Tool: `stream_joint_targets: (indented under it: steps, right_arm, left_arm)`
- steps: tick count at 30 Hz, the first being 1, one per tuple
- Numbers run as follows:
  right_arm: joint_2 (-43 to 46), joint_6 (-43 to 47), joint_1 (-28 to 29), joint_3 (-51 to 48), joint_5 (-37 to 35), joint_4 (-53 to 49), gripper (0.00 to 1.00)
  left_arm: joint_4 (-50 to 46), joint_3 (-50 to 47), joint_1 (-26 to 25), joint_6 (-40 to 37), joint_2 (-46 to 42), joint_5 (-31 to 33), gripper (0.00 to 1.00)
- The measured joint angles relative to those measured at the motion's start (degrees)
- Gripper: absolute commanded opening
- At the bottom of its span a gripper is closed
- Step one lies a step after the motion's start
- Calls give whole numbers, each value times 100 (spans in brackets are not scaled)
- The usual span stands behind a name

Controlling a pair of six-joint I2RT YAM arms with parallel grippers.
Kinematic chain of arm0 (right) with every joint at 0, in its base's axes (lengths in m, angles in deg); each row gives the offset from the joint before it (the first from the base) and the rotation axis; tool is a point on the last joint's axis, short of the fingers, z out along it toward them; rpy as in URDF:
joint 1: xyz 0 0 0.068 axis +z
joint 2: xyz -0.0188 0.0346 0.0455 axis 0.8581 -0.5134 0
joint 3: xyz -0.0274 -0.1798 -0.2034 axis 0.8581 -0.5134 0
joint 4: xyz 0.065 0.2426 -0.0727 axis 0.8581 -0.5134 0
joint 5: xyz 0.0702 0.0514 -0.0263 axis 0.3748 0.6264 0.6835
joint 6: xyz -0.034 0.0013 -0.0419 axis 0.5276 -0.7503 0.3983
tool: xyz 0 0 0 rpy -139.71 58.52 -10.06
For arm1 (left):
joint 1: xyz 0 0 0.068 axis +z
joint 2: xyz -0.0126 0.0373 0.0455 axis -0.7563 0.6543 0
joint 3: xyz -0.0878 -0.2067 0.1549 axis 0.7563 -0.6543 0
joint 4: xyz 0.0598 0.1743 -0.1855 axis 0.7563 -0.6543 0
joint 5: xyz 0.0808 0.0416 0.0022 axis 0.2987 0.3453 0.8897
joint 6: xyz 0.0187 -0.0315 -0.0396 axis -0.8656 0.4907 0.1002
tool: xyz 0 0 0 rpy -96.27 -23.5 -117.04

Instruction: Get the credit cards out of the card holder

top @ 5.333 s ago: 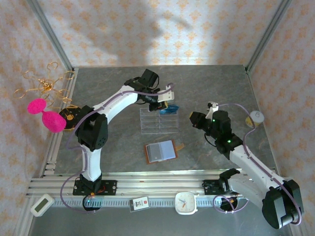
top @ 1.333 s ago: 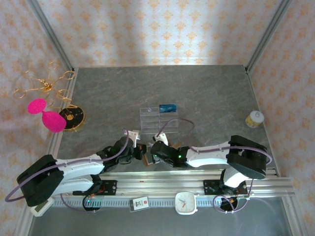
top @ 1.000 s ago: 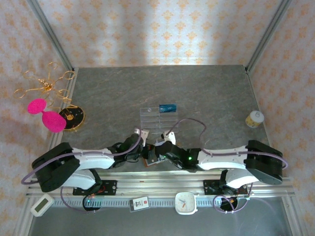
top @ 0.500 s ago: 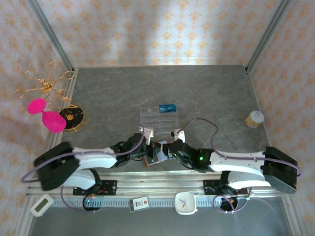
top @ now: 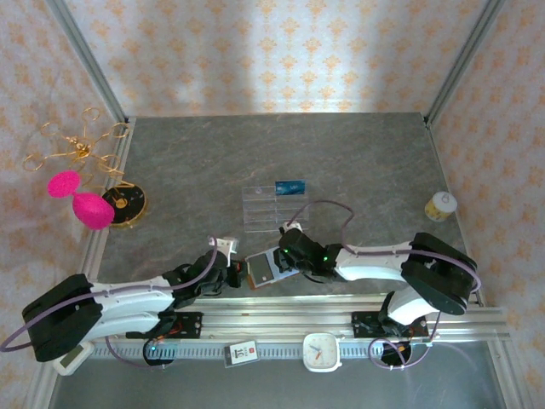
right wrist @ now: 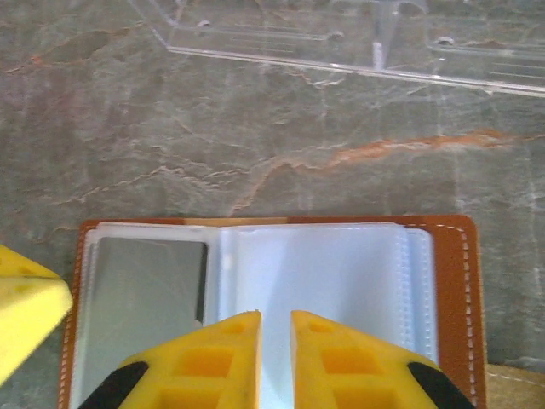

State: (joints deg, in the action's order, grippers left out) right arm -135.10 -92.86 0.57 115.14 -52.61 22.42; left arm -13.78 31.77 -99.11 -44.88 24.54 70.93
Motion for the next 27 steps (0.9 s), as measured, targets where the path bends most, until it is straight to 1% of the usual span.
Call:
stream_joint_targets:
  steps: [5,9,12,15,17,19,21,24,27]
  right_arm:
    - [50,-293,-22,-354,-133,87,13]
    - [428,-605,-22,-697,-210,151,15]
    - [684,-721,-22,-820,-291,52,19]
    - [903,-673,-22,-820,-299,-57,21]
    - [1032,-579,-26,-769,-175,-87,21]
    - [1019,-483,-28,-597,50,-81,21]
    - [909,-433,-28,-385,321,11,20]
    - [573,-415,-55,-114,734,286,18]
    - [173,-444,-109,4,1051,520,16]
  left_arm:
    - [439,140,350,-96,678,-153,0]
    - [625,315,584,-273,1036,-262,0]
    - [595,365,704,-369,1012,-275,0]
    - [396,365,726,-437,557,-284,0]
    - [345,365,721,-452,168,-328,0]
    - [409,372,640,-452,-42,-365,0]
    - [485,398,481,-452,72,-385,0]
    - [597,452,295,-457,505,-463,0]
    - [704,461,258,-470,796,-516,0]
